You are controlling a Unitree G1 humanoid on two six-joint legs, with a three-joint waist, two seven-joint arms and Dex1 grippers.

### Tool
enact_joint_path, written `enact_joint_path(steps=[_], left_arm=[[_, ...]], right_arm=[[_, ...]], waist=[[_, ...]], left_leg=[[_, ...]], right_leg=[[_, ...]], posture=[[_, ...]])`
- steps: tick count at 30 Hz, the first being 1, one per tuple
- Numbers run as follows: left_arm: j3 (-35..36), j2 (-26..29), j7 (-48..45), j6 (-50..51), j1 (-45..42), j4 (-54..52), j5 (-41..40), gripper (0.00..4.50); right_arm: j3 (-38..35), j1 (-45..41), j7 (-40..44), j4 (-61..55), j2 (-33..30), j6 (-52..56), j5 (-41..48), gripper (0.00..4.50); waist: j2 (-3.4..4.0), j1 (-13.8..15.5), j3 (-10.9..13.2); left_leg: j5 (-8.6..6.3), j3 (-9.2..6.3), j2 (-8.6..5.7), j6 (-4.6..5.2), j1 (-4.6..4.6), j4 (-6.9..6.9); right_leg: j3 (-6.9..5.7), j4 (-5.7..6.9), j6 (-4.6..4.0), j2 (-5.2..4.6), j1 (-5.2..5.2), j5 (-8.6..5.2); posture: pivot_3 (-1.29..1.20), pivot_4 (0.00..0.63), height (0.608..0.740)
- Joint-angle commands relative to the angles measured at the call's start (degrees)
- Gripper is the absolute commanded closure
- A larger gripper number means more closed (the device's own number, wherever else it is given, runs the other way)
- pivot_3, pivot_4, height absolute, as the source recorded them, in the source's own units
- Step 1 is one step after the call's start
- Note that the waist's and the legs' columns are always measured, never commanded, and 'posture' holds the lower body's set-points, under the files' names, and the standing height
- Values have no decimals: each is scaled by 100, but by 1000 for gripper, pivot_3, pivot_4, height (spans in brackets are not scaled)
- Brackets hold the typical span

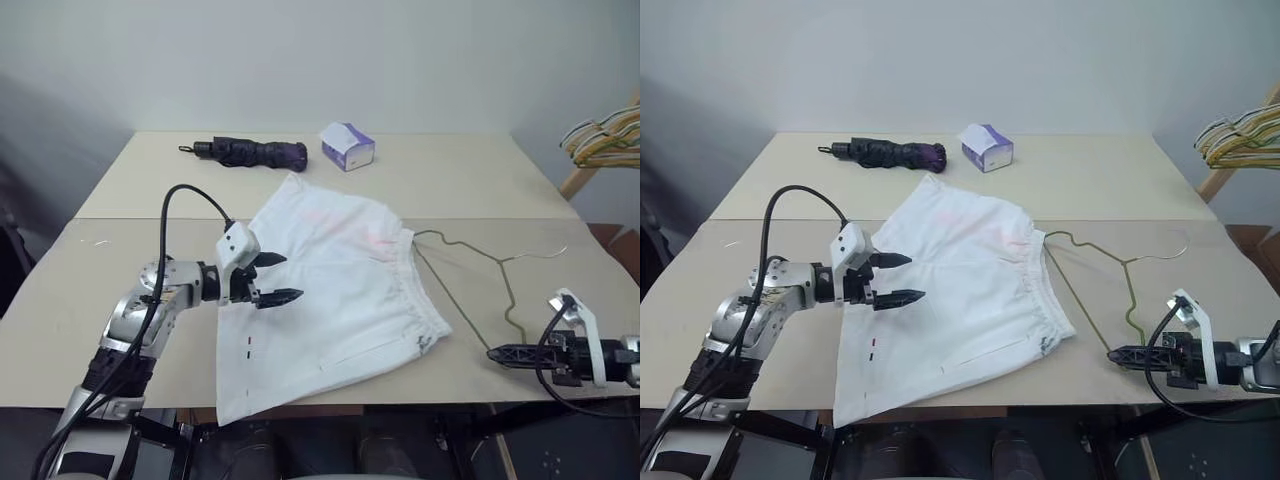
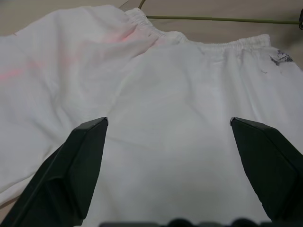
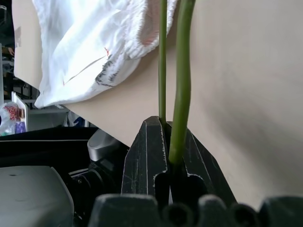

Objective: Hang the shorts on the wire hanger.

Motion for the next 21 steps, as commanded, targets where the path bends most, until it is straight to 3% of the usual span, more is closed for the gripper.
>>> enact_joint_path(steps=[1,8,16,21], left_arm=[[134,22,36,5,22,-250,-101,27],[139,5,81,-18,68,-263,-83,27],[129,20,109,-106,51,-239,-12,27],[109,183,42,-151,220,-360,46,27]], right_arm=[[53,-74,346,-144,-170,-135,-33,4500],[770,-361,1067,-4,-385,-313,-313,4500],[2526,-2562,2324,2074,-52,-807,-1631,4500],[3666,-3544,2474,2981,164,-1333,-1685,4500]], waist=[[0,13,0],[0,34,-3],[13,3,-12],[13,39,-14]], left_leg=[[0,0,0,0,0,0],[0,1,-2,0,0,2],[0,2,-1,0,2,4],[0,2,-3,0,0,4]], right_leg=[[0,0,0,0,0,0],[0,0,0,-2,2,0],[0,2,0,0,-1,1],[0,3,0,-1,-2,1]], posture=[[-55,20,740],[-50,19,740],[-7,10,740],[23,4,740]])
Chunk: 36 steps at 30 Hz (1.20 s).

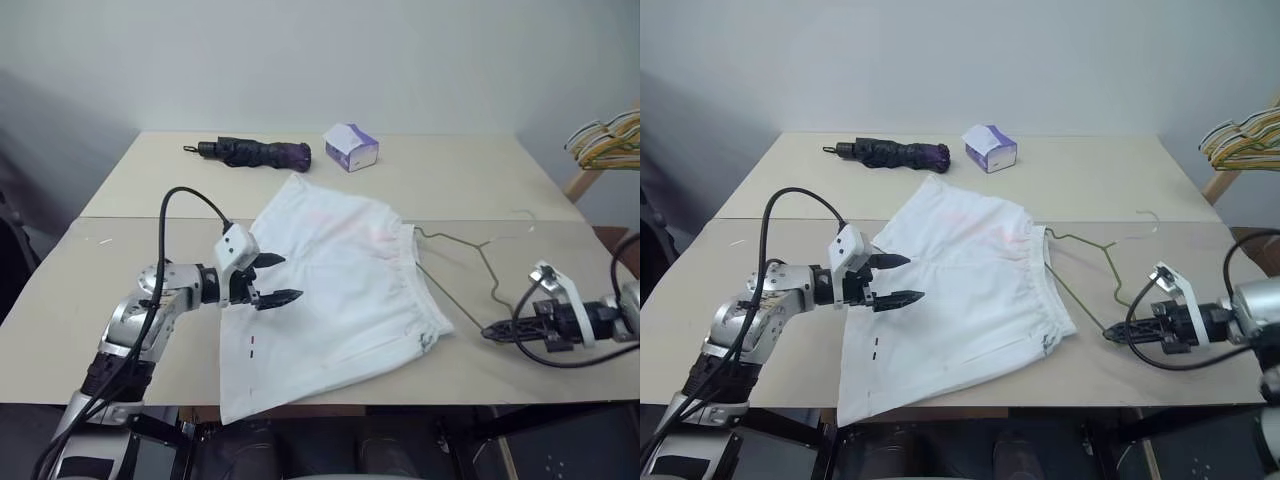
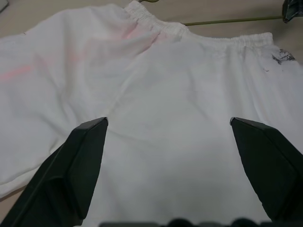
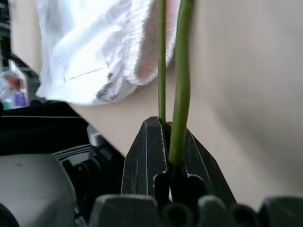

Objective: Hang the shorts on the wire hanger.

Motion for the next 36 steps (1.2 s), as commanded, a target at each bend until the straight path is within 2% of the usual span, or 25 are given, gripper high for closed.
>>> enact_joint_path(steps=[1,6,11,18,21,27,31,33,36], left_arm=[[79,201,-99,-129,86,-233,34,27],[153,352,-122,-201,141,-214,34,27],[190,206,89,-112,209,-350,-58,27],[229,168,199,-40,341,-513,-116,27],[255,154,232,-15,359,-526,-129,27],[217,58,286,-36,305,-487,-96,27],[226,12,311,-86,288,-456,-70,27],[236,25,302,-107,289,-446,-63,27],[286,40,277,-142,241,-411,-84,27]], right_arm=[[605,-340,372,212,-92,-400,184,4500],[1434,-919,372,674,119,-721,327,4500],[1273,-1669,372,2038,816,-1203,-65,4500],[1649,-1805,372,2036,853,-1413,238,4500],[1567,-1954,372,2415,1022,-1521,14,4500],[687,-2318,372,3269,1412,-2049,-756,4500],[595,-2066,372,2804,1316,-2777,-851,4500],[777,-1779,372,2133,1081,-3086,-525,4500],[661,-1199,372,821,563,-3542,310,4500]], waist=[[0,34,0],[3,117,-2],[2,125,-5],[2,306,-6],[4,318,-7],[4,308,-7],[5,310,-7],[5,318,-7],[5,348,-7]], left_leg=[[0,0,0,0,-1,-1],[-1,6,1,0,-1,0],[-1,7,2,0,1,2],[-1,8,1,0,-4,2],[-1,9,0,0,-4,3],[-1,10,0,-1,-6,3],[-1,10,-2,-1,-6,3],[-1,10,-1,-1,-6,3],[-2,10,-2,-1,-10,2]], right_leg=[[0,0,0,0,-1,0],[0,5,-3,-2,-4,2],[0,5,-4,-1,-3,3],[-1,18,-3,-2,-12,2],[-1,23,-4,-3,-14,3],[-1,23,-4,-1,-19,2],[-1,26,-3,-2,-18,3],[-1,26,-3,-2,-17,2],[-1,24,-2,-4,-20,2]], posture=[[27,4,740],[47,6,740],[60,6,740],[77,3,740],[76,2,740],[72,0,740],[69,0,740],[64,0,740],[62,0,740]])
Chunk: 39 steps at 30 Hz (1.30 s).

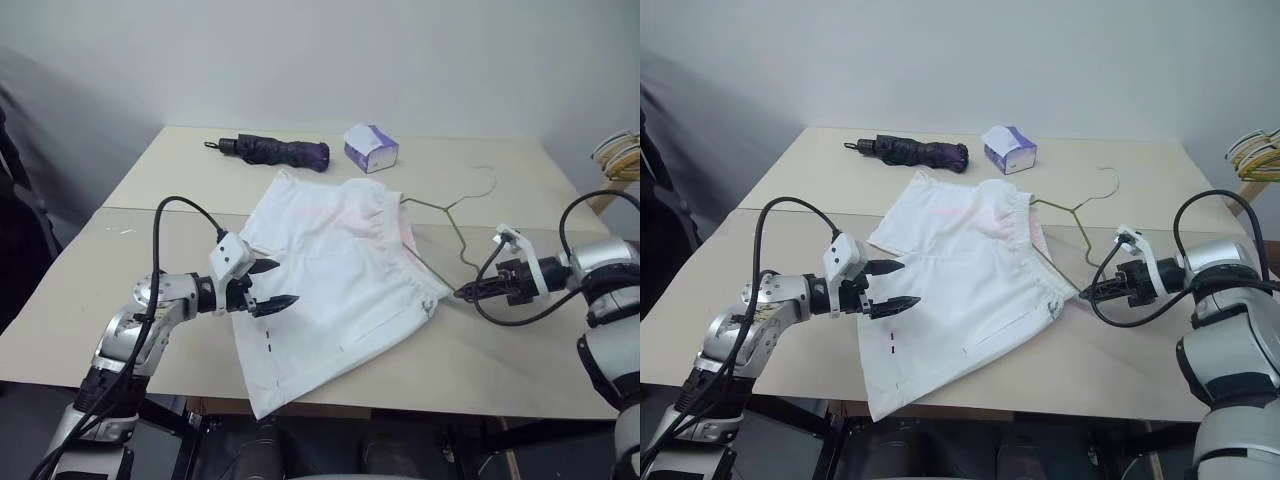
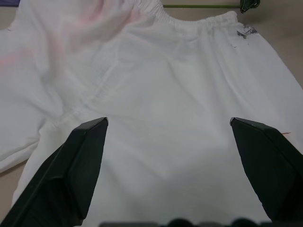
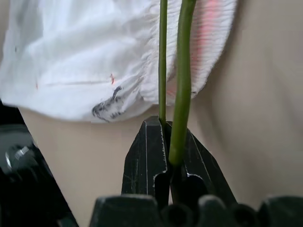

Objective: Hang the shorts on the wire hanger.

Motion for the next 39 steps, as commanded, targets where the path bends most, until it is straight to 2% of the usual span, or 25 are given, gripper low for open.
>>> enact_joint_path(steps=[1,4,8,13,18,26,32,35,39], left_arm=[[179,28,-21,-159,-177,-47,-63,27],[286,24,-56,-242,-341,68,-98,27],[513,4,-237,-431,-631,226,-310,27],[1187,79,-807,-375,-1580,576,-1187,27],[1343,200,-1177,-623,-2532,1433,-1207,27],[425,237,-2507,-2152,-3657,3316,-95,27],[-210,93,-3666,-2704,-4445,4457,391,27],[-555,-88,-3762,-3048,-4691,4913,616,27],[-1012,-198,-3762,-3175,-4851,5224,516,27]], right_arm=[[-227,371,333,-1303,-498,-570,859,4500],[-550,745,333,-1844,-571,-962,821,4500],[-1082,1022,31,-2156,-340,-1354,314,4500],[-1762,1426,-549,-3060,-267,-1570,16,4500],[-2331,1989,-441,-3937,-355,-2052,-41,4500],[-2263,2142,-785,-4398,-183,-2393,-786,4500],[-2215,2041,-974,-4790,-182,-2189,-1221,4500],[-2192,1981,-1121,-5030,-165,-2004,-1404,4500],[-2138,1893,-1283,-5259,-96,-1654,-1564,4500]], waist=[[1,2,0],[0,-20,-1],[0,-53,-2],[-1,-45,-2],[1,-35,-3],[1,-72,-4],[0,-84,-4],[1,-108,-4],[0,-171,-4]], left_leg=[[0,1,0,0,-1,0],[0,1,2,0,0,0],[1,0,2,-1,4,1],[2,0,2,-1,-2,1],[2,-6,-1,-1,2,1],[3,-4,-2,-3,4,3],[3,-3,-2,-2,-2,3],[3,-3,-1,-2,-2,3],[3,-3,-1,-2,-3,3]], right_leg=[[0,0,0,-1,-2,0],[1,1,-1,0,-1,1],[1,1,-2,2,4,1],[1,1,-1,2,-2,1],[-8,-8,3,2,13,-1],[-8,-5,4,4,14,0],[-8,-9,4,4,8,-1],[-7,-6,4,4,7,-1],[-6,-2,4,3,4,-1]], posture=[[62,0,740],[48,0,740],[38,0,740],[19,0,740],[10,0,740],[-4,0,740],[-23,0,740],[-37,0,740],[-56,0,740]])
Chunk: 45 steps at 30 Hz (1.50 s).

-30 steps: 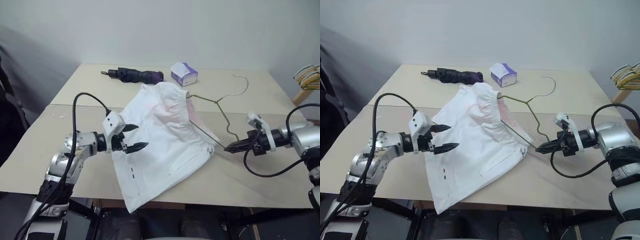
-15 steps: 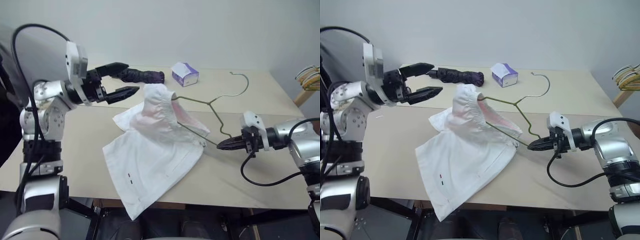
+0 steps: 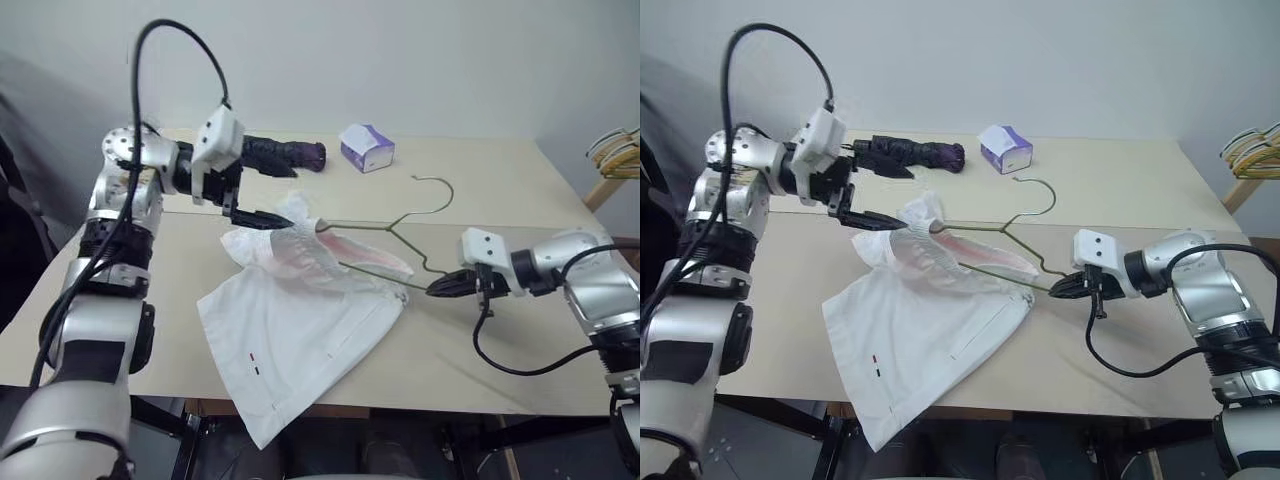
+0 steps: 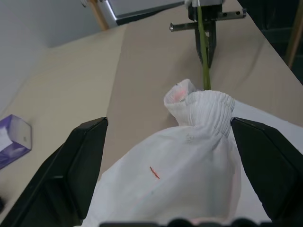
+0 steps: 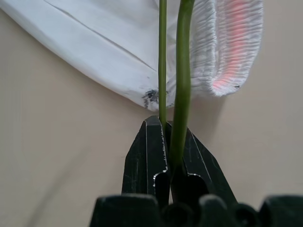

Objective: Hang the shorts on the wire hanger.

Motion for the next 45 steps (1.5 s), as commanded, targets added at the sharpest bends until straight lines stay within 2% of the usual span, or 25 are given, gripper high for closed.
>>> enact_joint_path(steps=[1,6,9,21,27,31,34,38,41,45], left_arm=[[-388,19,-25,-207,-294,144,-100,27],[-724,-40,-25,-258,-412,414,-137,27],[-808,-135,-25,-184,-514,631,-113,588],[-1091,-332,-25,-470,-520,958,269,4420],[-752,-446,85,-729,-541,1051,465,4461],[-540,-475,208,-857,-559,1139,675,4461],[-393,-461,308,-900,-568,1161,804,4461],[-213,-429,441,-879,-562,1167,912,4461],[-138,-390,472,-890,-571,1195,980,4461],[-6,-336,375,-888,-558,1192,989,4461]], right_arm=[[-74,-197,-126,-329,12,285,-107,4500],[-33,-190,-171,-524,41,534,-225,4500],[-22,-161,-172,-687,41,647,-261,4500],[-51,-178,-224,-991,127,822,-287,4500],[-48,-55,-408,-1027,145,455,-508,4500],[-202,55,-872,-919,312,-254,-693,4500],[-349,70,-1110,-878,431,-360,-679,4500],[-447,138,-1270,-910,407,-347,-720,3309],[-582,219,-1507,-924,407,-119,-751,2148],[-928,316,-1877,-923,406,252,-643,893]], waist=[[0,-46,0],[0,-113,0],[0,-164,0],[0,-248,0],[0,-249,0],[0,-252,0],[0,-264,0],[0,-290,0],[0,-328,0],[0,-392,0]], left_leg=[[0,0,1,0,-5,0],[1,1,1,0,-34,1],[2,1,2,0,-36,1],[1,1,3,0,-37,1],[2,1,3,0,-39,1],[2,1,3,0,-39,0],[2,1,3,-1,-39,1],[3,0,3,-3,-39,1],[4,0,2,-3,-39,1],[4,-1,3,-3,-39,1]], right_leg=[[0,2,0,0,-6,0],[6,16,0,2,-46,0],[8,18,0,3,-49,0],[10,19,0,4,-52,0],[10,20,0,4,-54,0],[10,19,0,5,-54,0],[10,20,0,5,-54,0],[10,21,0,5,-52,0],[10,21,0,4,-51,0],[10,22,0,5,-52,0]], posture=[[-56,0,740],[-74,0,740],[-80,0,740],[-100,0,740],[-102,0,740],[-104,0,740],[-104,0,740],[-113,0,740],[-116,0,740],[-123,0,740]])
